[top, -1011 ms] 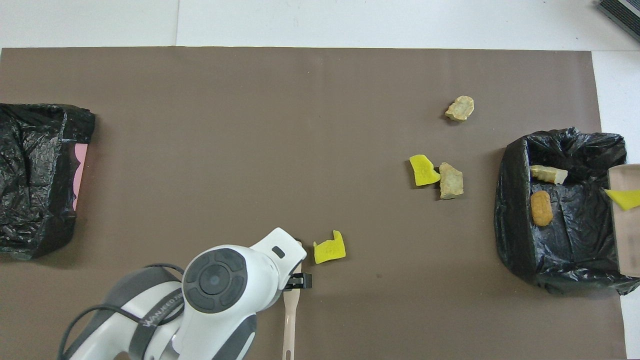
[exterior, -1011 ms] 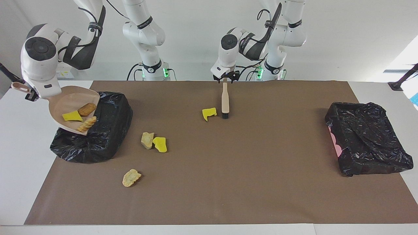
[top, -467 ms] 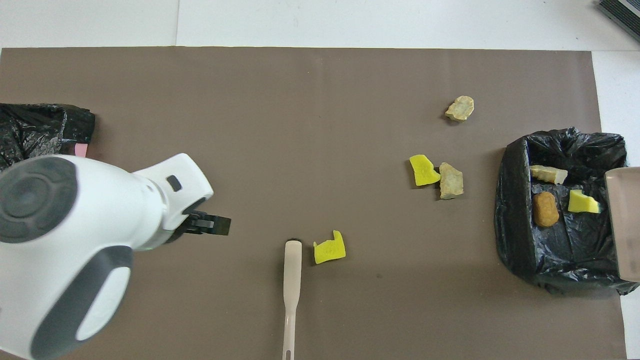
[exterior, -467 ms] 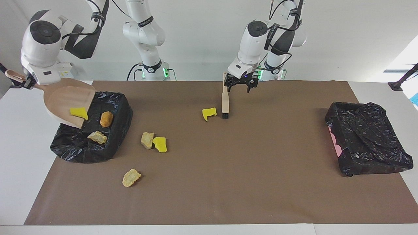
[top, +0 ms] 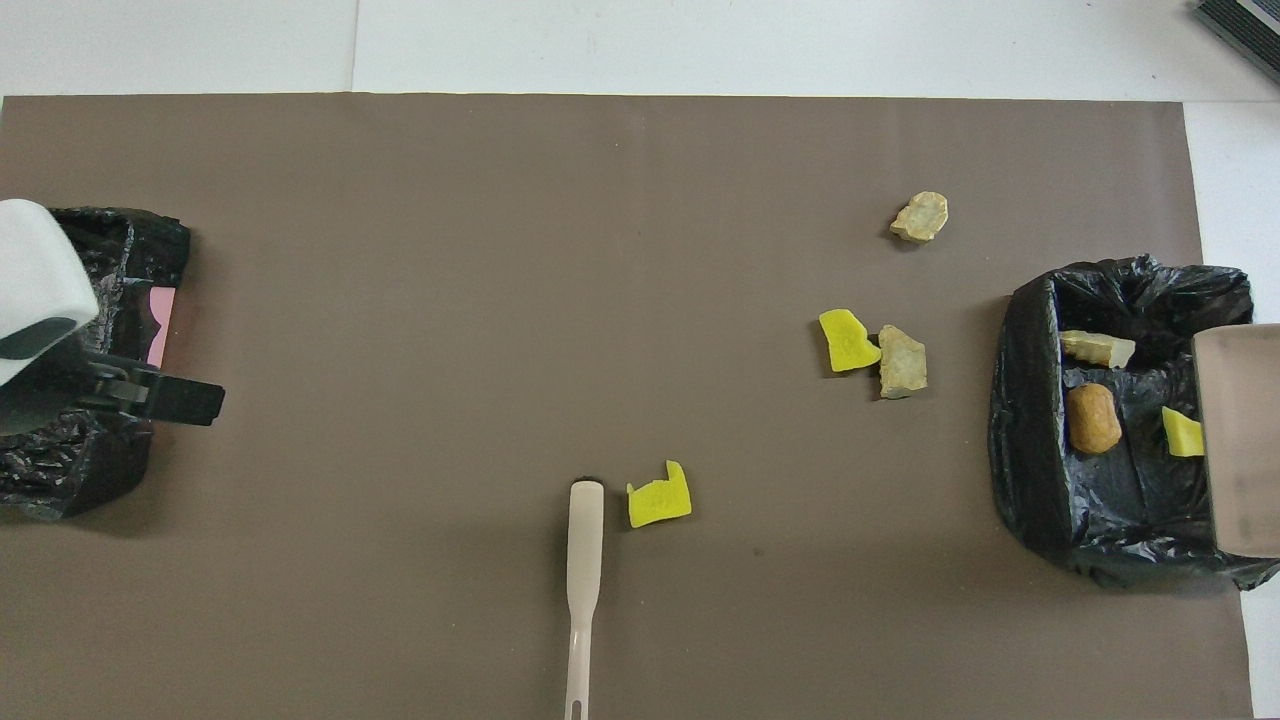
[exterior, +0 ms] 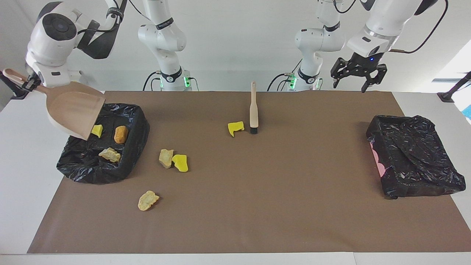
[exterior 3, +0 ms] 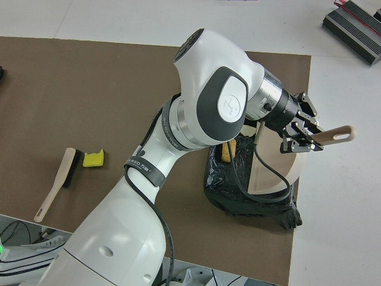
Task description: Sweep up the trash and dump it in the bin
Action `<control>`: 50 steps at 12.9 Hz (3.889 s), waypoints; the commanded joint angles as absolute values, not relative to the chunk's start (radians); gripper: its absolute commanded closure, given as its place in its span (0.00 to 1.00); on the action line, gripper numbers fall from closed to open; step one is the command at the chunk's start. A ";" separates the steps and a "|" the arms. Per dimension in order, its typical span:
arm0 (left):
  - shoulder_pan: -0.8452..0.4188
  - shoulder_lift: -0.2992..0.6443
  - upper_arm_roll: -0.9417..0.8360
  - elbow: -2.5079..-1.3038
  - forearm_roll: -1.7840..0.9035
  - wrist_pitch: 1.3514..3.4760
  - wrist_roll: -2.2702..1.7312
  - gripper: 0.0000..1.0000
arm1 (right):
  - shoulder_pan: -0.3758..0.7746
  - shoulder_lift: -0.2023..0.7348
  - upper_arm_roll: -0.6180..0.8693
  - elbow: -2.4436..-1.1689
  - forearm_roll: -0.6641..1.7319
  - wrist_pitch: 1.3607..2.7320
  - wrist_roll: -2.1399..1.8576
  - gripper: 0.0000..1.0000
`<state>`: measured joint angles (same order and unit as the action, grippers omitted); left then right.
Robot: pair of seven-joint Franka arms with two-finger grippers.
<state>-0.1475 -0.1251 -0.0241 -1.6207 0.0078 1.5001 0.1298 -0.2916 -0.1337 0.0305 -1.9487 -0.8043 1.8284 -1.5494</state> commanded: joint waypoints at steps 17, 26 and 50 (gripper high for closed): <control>-0.036 -0.035 -0.073 -1.420 0.003 1.328 0.126 0.00 | 0.201 0.125 0.037 -1.853 -0.095 1.842 -0.700 1.00; -0.017 -0.037 -0.066 -1.420 0.008 1.324 0.130 0.00 | 0.374 0.227 0.040 -1.697 0.132 1.870 0.157 1.00; -0.041 -0.038 -0.077 -1.431 0.000 1.362 0.123 0.00 | 0.531 0.281 0.077 -1.641 0.183 1.805 0.629 0.00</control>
